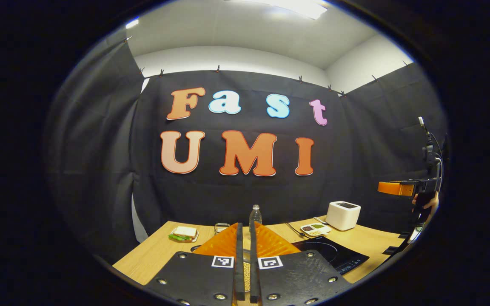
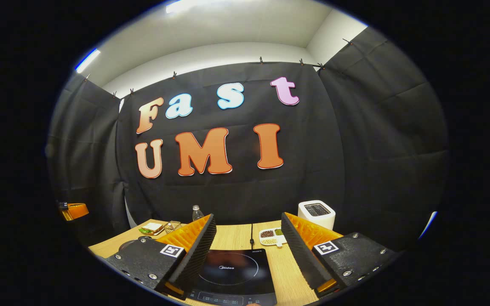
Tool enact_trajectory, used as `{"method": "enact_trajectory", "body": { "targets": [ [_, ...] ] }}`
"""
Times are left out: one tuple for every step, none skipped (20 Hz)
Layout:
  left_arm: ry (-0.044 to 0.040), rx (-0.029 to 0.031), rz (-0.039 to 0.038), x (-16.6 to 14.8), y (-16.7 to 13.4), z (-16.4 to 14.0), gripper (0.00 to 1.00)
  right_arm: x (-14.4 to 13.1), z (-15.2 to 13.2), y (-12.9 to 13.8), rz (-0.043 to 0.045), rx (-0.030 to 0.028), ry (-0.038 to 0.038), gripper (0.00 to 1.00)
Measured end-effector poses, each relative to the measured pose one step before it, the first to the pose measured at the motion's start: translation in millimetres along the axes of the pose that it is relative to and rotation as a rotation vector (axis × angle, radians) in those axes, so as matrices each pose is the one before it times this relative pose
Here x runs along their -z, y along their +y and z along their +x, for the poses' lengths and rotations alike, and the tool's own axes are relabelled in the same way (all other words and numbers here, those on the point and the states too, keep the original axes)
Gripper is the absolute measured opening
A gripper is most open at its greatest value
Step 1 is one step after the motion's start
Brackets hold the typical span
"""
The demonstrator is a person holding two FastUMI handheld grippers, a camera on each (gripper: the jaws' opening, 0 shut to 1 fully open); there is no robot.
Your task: First push the handle of the pot to place it horizontally, then grasp the pot with both hands and set it on the induction cooktop.
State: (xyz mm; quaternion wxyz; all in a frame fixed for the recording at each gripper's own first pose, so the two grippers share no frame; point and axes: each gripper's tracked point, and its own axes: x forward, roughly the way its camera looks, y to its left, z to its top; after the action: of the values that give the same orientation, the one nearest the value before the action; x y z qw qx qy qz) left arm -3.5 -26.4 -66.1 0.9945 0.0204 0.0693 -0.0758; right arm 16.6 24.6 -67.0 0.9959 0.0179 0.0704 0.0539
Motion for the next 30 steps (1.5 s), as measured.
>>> {"method": "enact_trajectory", "body": {
  "targets": [
    [0.00719,-0.01087,-0.01058,3.65,4.05,-2.31,0.05,0.91,-0.43,-0.45,0.00067,-0.00027,0.00133,0.95],
    [0.01199,-0.00453,-0.00076,5.52,1.16,-0.65,0.03,1.04,-1.46,-1.60,0.00090,0.00024,0.00078,0.95],
    [0.01290,0.00317,0.00692,5.51,-1.54,-2.62,0.02,1.29,0.09,-2.02,0.00189,0.00159,0.00022,0.95],
    [0.01488,0.00512,0.00690,7.49,-1.47,-1.18,0.02,0.47,-0.47,-1.40,0.00209,0.00065,0.00040,0.95],
    [0.01990,0.00858,0.00670,8.64,-0.73,-1.28,0.03,2.31,-0.04,-0.98,0.00310,0.00028,0.00104,0.95],
    [0.02304,0.00927,0.00510,9.22,-1.57,-0.79,0.03,1.20,-0.77,-1.59,0.00405,0.00055,0.00294,0.95],
    [0.02441,0.00689,0.00287,11.30,-0.45,-2.60,0.02,3.70,-1.02,-0.63,0.00439,-0.00110,0.00513,1.00],
    [0.02518,0.00239,0.00172,11.97,-0.08,-0.36,0.03,2.51,0.47,0.23,0.00342,-0.00248,0.00547,1.00],
    [0.02727,-0.00153,0.00210,12.30,0.29,-1.02,0.04,2.52,1.57,-0.65,0.00189,-0.00124,0.00491,1.00],
    [0.02785,0.00029,0.00527,11.71,-0.95,-1.37,0.03,2.53,1.42,-0.86,-0.00008,0.00025,0.00476,1.00],
    [0.02625,-0.00109,0.00721,12.96,-0.84,-2.51,0.03,2.63,0.29,-1.50,-0.00105,0.00110,0.00317,0.95],
    [0.02486,0.00099,0.00536,10.94,-1.12,0.11,0.03,1.24,0.30,-1.74,-0.00052,0.00258,0.00280,0.95],
    [0.02300,0.00367,0.00029,8.79,-2.76,0.88,0.03,1.81,1.67,-1.66,0.00150,0.00267,0.00166,0.95],
    [0.02046,-0.00005,-0.00445,9.81,-1.32,0.36,0.03,1.12,-0.68,-2.43,0.00327,0.00233,0.00199,0.95],
    [0.01823,-0.00390,-0.00006,9.78,1.30,-1.26,0.03,1.84,0.09,-1.51,0.00423,0.00176,0.00196,0.95],
    [0.01935,-0.00573,0.00668,9.48,0.15,-0.43,0.03,1.29,0.22,-1.27,0.00410,0.00204,0.00196,0.95],
    [0.02644,-0.00713,0.01070,11.87,-0.20,0.46,0.03,1.51,0.35,-2.09,0.00278,0.00364,0.00058,0.95],
    [0.02418,-0.00075,0.01113,12.00,-1.75,1.67,0.03,0.91,-0.63,-2.67,0.00216,0.00521,-0.00007,0.95],
    [0.02229,0.00411,0.00571,7.58,-1.15,2.73,0.03,0.70,0.51,-2.69,0.00265,0.00503,0.00010,0.95],
    [0.01849,0.01132,0.00100,7.78,-3.67,1.49,0.03,1.00,-0.20,-1.47,0.00367,0.00354,0.00015,0.95],
    [0.01655,0.01108,-0.00170,9.18,-5.03,0.11,0.03,1.36,-0.01,0.16,0.00356,0.00034,0.00068,0.95],
    [0.01505,0.00704,-0.00109,5.76,-2.67,2.10,0.03,1.05,0.14,-0.33,0.00309,-0.00036,0.00169,0.95],
    [0.01292,0.00325,0.00045,4.73,-0.66,1.13,0.03,2.60,-0.32,-1.07,0.00104,-0.00085,0.00252,0.95],
    [0.01202,0.00033,0.00252,4.42,-0.18,1.83,0.03,1.70,0.06,-0.49,-0.00193,-0.00096,0.00268,1.00],
    [0.01369,0.00079,0.00233,5.10,-1.62,2.33,0.03,1.86,0.36,0.40,-0.00412,0.00031,0.00294,0.95],
    [0.01228,0.00149,-0.00023,3.97,0.22,1.66,0.03,2.12,0.53,-0.89,-0.00484,0.00110,0.00221,0.95],
    [0.01264,0.00316,-0.00069,4.60,-0.74,0.29,0.03,2.40,-0.86,-1.23,-0.00316,0.00178,0.00213,0.95],
    [0.01241,0.00167,-0.00057,4.48,0.43,3.88,0.03,0.76,1.80,-0.36,-0.00101,0.00104,0.00293,0.95],
    [0.01422,-0.00024,0.00077,5.18,0.44,4.19,0.03,2.50,1.10,-0.27,0.00054,0.00004,0.00353,0.95],
    [0.01600,-0.00459,0.00174,4.73,0.79,3.96,0.03,2.88,1.21,-0.53,0.00179,-0.00036,0.00585,0.95]
  ]
}}
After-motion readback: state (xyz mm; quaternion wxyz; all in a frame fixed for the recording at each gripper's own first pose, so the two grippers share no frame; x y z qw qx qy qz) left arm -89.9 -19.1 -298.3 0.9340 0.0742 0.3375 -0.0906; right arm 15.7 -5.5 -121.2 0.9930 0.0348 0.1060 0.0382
